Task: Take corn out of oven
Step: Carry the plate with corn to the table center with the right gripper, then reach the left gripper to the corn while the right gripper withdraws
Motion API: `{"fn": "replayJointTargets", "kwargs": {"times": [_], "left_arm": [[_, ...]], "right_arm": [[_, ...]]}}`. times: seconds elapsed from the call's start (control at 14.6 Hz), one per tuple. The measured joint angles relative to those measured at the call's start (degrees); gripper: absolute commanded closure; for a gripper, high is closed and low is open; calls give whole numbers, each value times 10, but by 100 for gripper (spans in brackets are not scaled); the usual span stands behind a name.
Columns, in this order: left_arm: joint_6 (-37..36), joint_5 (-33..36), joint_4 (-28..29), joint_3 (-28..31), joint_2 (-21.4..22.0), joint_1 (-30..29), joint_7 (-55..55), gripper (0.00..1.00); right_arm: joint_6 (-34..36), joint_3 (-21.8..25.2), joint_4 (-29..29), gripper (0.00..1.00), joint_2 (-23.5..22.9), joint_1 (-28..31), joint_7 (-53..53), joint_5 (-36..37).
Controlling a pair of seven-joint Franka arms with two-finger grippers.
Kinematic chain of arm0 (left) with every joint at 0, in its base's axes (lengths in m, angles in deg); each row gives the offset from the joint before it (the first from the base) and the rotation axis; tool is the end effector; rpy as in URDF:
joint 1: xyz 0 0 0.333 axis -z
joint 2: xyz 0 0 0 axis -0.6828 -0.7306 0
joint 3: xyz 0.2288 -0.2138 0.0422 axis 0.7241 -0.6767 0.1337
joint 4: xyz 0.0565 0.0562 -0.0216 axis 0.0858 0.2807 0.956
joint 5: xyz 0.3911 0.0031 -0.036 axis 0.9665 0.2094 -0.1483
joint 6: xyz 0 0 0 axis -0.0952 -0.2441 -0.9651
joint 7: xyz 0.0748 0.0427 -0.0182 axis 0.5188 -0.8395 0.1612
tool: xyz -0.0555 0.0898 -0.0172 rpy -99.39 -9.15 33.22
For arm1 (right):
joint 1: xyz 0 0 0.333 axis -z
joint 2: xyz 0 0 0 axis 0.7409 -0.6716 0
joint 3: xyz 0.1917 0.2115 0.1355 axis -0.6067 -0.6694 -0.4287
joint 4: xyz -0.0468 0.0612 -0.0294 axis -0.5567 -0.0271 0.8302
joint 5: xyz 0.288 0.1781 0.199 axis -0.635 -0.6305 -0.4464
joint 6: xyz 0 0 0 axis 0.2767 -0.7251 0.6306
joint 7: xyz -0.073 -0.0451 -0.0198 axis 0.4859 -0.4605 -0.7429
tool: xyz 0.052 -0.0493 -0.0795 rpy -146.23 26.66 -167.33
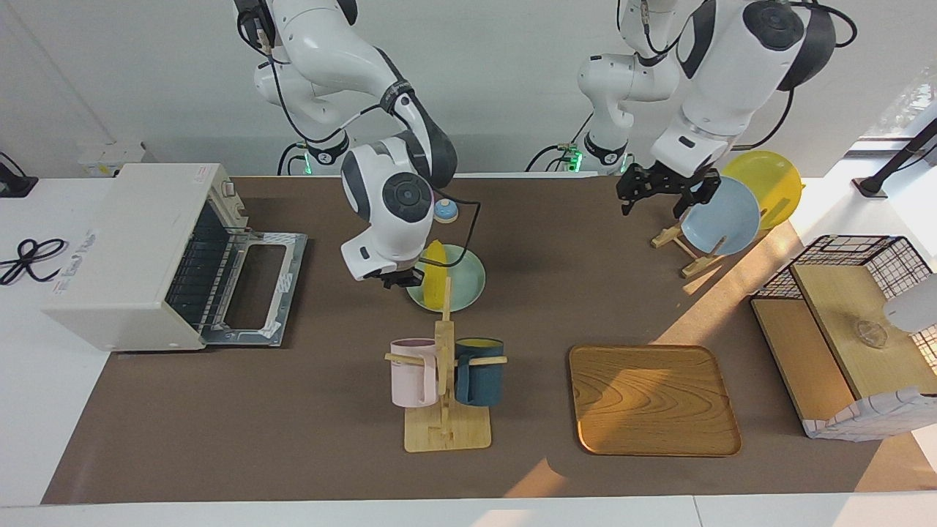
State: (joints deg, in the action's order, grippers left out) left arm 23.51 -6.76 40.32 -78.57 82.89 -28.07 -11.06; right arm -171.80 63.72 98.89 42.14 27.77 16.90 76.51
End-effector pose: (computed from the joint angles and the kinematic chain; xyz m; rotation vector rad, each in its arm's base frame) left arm 0.5241 -0.1872 0.5752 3.0635 -0.2153 -0.0620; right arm 0.5812 0.2287 0.3550 2.8277 -0.3263 -0.2912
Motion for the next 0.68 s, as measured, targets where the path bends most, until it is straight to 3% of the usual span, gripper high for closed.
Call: {"fn": "replayJointTargets", "kwargs": {"times": [0.34,0.68], "left_arm": [[84,-25,47,-3,-16,98,74,0],[163,-27,57,-3,-60,176,153,0]], "right_arm": [[-84,1,129,100,32,98,-76,46],[-148,0,196,100,53,127,-120,88]]}}
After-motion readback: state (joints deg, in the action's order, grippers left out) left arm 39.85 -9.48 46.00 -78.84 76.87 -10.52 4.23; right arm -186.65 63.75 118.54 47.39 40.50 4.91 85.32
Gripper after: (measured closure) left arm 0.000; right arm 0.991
